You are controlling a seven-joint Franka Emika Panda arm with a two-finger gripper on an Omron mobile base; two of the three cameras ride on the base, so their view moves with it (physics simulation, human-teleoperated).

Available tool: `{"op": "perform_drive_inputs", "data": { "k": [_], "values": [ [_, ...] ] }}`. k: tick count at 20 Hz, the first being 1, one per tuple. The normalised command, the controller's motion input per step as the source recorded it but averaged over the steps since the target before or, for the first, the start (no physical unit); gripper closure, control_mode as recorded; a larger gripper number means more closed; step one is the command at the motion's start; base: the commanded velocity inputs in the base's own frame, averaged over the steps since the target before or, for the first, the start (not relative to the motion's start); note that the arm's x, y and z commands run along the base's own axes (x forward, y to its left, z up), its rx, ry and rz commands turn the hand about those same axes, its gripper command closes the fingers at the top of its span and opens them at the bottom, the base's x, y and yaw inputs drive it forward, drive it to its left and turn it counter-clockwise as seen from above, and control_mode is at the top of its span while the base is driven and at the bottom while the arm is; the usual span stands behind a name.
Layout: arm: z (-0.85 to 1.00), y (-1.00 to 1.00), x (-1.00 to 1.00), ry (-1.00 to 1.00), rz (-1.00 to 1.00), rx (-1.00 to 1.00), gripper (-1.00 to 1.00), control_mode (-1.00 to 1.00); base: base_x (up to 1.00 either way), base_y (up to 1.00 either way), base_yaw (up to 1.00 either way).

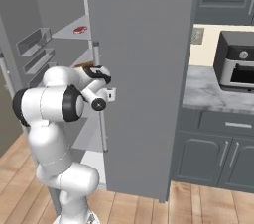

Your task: There's a steak in the fridge that needs to be moved to the freezer for freezing. Pick up the steak from the fridge, place it on any shelf in the freezer, and close the fridge and freezer doors when done.

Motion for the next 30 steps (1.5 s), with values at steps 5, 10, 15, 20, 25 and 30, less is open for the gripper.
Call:
{"op": "perform_drive_inputs", "data": {
  "k": [5, 10, 15, 20, 25, 30],
  "values": [
    [0.18, 0.0, 0.13, 0.0, -0.01, 0.0, -1.0, -1.0, 0.0, 0.0, 0.0],
    [0.31, 0.0, -0.9, 0.0, -0.05, 0.0, -1.0, -1.0, 0.0, 0.0, 0.0],
    [0.42, -0.01, -0.81, -0.01, -0.03, 0.0, -1.0, -1.0, 0.0, 0.0, 0.0],
    [0.76, -0.26, -0.76, 0.0, -0.03, 0.0, -1.0, -1.0, 0.0, 0.0, 0.0],
    [0.96, -0.53, -0.64, 0.0, -0.01, 0.02, -1.0, -1.0, 0.0, 0.0, 0.0],
    [1.0, -0.52, -0.58, 0.03, 0.0, 0.09, -1.0, -1.0, 0.0, 0.0, 0.0]
  ]
}}
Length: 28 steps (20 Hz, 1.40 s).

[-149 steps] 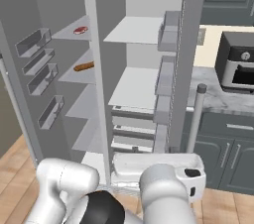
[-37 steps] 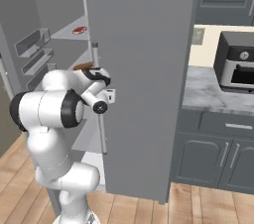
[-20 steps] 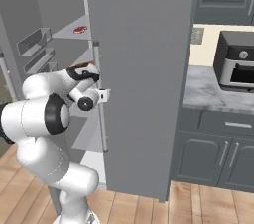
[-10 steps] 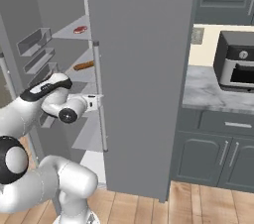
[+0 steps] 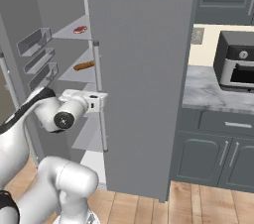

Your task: There's a steak in the fridge that needs to be moved to the freezer for freezing. Pick up the steak from the fridge, place it on any shelf in the freezer, and close the fridge and freezer doors when done.

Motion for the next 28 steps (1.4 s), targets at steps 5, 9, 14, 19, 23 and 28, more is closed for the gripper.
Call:
{"op": "perform_drive_inputs", "data": {
  "k": [5, 9, 14, 19, 23, 28],
  "values": [
    [1.0, -0.25, -0.67, 0.09, 0.0, 0.17, -1.0, -1.0, 0.0, 0.0, 0.0],
    [0.82, -0.03, -0.69, 0.2, -0.03, 0.15, -1.0, -1.0, 0.0, 0.0, 0.0],
    [0.46, 0.04, -0.83, 0.19, -0.07, 0.09, -1.0, -1.0, 0.0, 0.0, 0.0],
    [0.05, 0.44, -0.77, 0.07, -0.08, 0.0, -1.0, -1.0, 0.0, 0.0, 0.0],
    [-0.29, 0.88, -0.7, 0.0, -0.01, 0.0, -1.0, -1.0, 0.0, 0.0, 0.0],
    [-0.36, 0.94, -0.43, -0.08, 0.0, -0.02, -1.0, -1.0, 0.0, 0.0, 0.0]
  ]
}}
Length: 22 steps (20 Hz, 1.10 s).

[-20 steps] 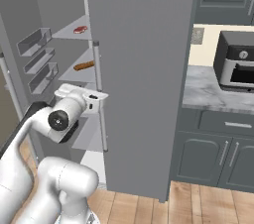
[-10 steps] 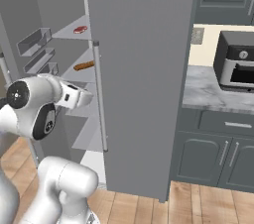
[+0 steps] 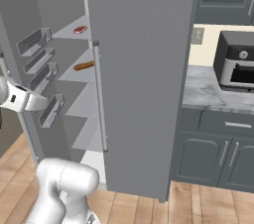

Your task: There's a steak in the fridge that needs to be moved to the freezer for freezing. Pick up the steak from the fridge, place it on any shelf in the freezer, and close the fridge and freezer doors when done.

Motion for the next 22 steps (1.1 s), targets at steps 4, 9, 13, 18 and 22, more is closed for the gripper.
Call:
{"op": "perform_drive_inputs", "data": {
  "k": [4, 9, 13, 18, 22],
  "values": [
    [-0.2, 0.97, -0.27, -0.08, 0.0, -0.02, -1.0, -1.0, 0.0, 0.0, 0.0],
    [-0.12, 0.66, -0.02, -0.06, 0.0, -0.04, -1.0, -1.0, 0.0, 0.0, 0.0],
    [-0.37, 0.59, 0.25, -0.04, 0.0, -0.11, -1.0, -1.0, 0.0, 0.0, 0.0],
    [-0.44, 0.72, 0.31, -0.15, 0.0, -0.17, -1.0, -1.0, 0.0, 0.0, 0.0],
    [-0.41, 0.75, 0.24, -0.26, 0.0, -0.21, -1.0, -1.0, 0.0, 0.0, 0.0]
  ]
}}
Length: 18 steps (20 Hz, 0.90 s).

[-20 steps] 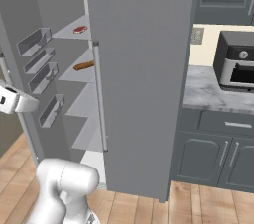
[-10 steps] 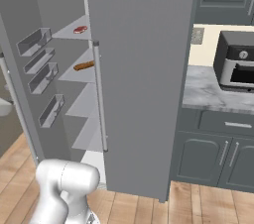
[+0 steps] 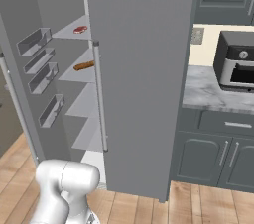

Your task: There's a steak in the fridge that needs to be moved to the freezer for freezing. Pick up the steak from the fridge, place it on any shelf in the freezer, and close the fridge and freezer doors when done.

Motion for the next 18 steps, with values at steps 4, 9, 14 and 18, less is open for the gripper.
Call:
{"op": "perform_drive_inputs", "data": {
  "k": [4, 9, 14, 18],
  "values": [
    [-0.32, 0.49, 0.35, -0.24, 0.0, -0.18, -1.0, -1.0, 0.0, 0.0, 0.0],
    [-0.22, 0.24, 0.39, -0.07, -0.02, -0.09, -1.0, -1.0, 0.0, 0.0, 0.0],
    [-0.27, 0.29, 0.49, 0.0, -0.01, -0.01, -1.0, -1.0, 0.0, 0.0, 0.0],
    [-0.32, 0.37, 0.51, 0.0, 0.0, 0.0, -1.0, -1.0, 0.0, 0.0, 0.0]
  ]
}}
